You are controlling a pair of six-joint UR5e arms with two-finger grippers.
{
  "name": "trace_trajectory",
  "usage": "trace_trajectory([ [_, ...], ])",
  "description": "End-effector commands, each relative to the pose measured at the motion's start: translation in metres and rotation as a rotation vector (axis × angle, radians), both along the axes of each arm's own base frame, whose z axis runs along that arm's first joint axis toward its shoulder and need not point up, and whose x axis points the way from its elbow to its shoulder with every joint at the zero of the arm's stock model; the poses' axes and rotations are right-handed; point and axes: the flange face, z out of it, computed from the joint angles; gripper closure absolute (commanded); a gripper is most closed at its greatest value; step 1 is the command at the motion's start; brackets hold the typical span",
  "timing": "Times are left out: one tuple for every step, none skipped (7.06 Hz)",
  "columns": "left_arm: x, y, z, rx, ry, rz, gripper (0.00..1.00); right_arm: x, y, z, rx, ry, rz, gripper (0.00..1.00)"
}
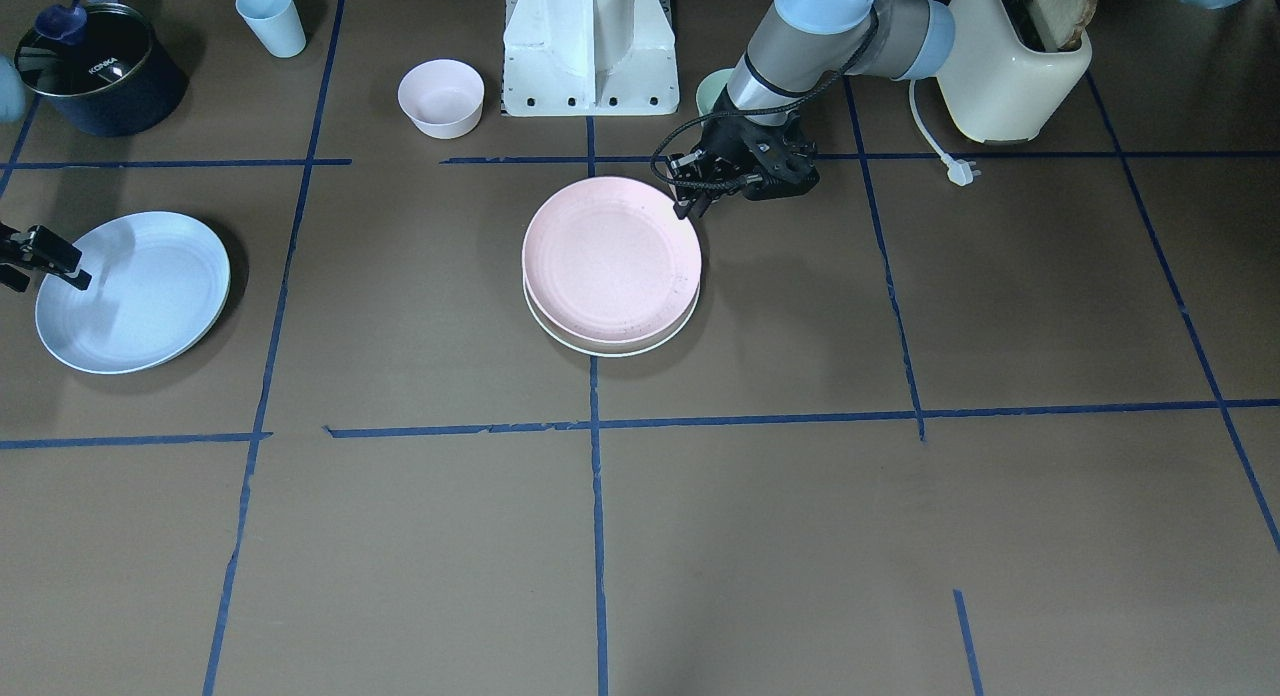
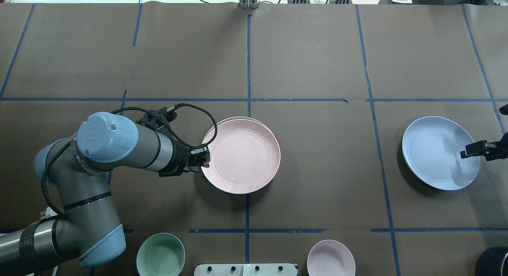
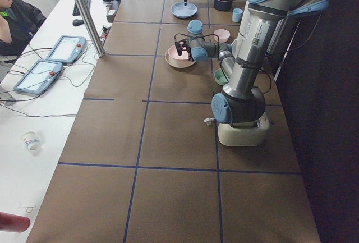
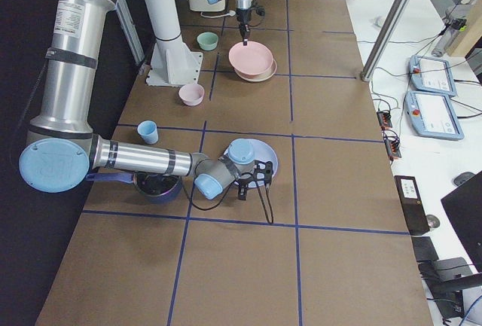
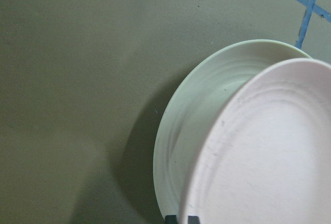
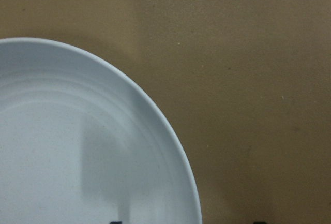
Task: Stack three plates with pink and blue
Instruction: 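Open the left gripper and draw it back while the right gripper grasps the blue plate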
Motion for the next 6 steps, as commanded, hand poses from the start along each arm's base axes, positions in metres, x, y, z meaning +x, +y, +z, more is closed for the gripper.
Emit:
trace_trajectory([
  [-0.007,-0.004,-0.005,0.011,0.008,-0.016,0.00,-0.001,0.000,0.000,0.000,0.000,-0.001,0.14],
  [-0.013,-0.005,-0.010,0.019,0.020,-0.022,0.00,-0.001,0.000,0.000,0.003,0.001,-0.002,0.43],
  [-0.017,-0.007,-0.011,0.020,0.021,-0.029,0.00,-0.001,0.000,0.000,0.005,0.003,-0.002,0.74],
  [-0.020,-0.011,-0.010,0.020,0.020,-0.037,0.00,0.000,-0.001,-0.001,0.004,0.001,-0.001,0.93],
  [-0.022,-0.012,-0.011,0.020,0.021,-0.041,0.00,0.001,-0.001,-0.003,0.007,-0.001,0.001,0.98],
  [-0.026,-0.015,-0.013,0.020,0.023,-0.047,0.00,0.001,-0.001,-0.009,0.016,-0.009,0.001,1.00],
])
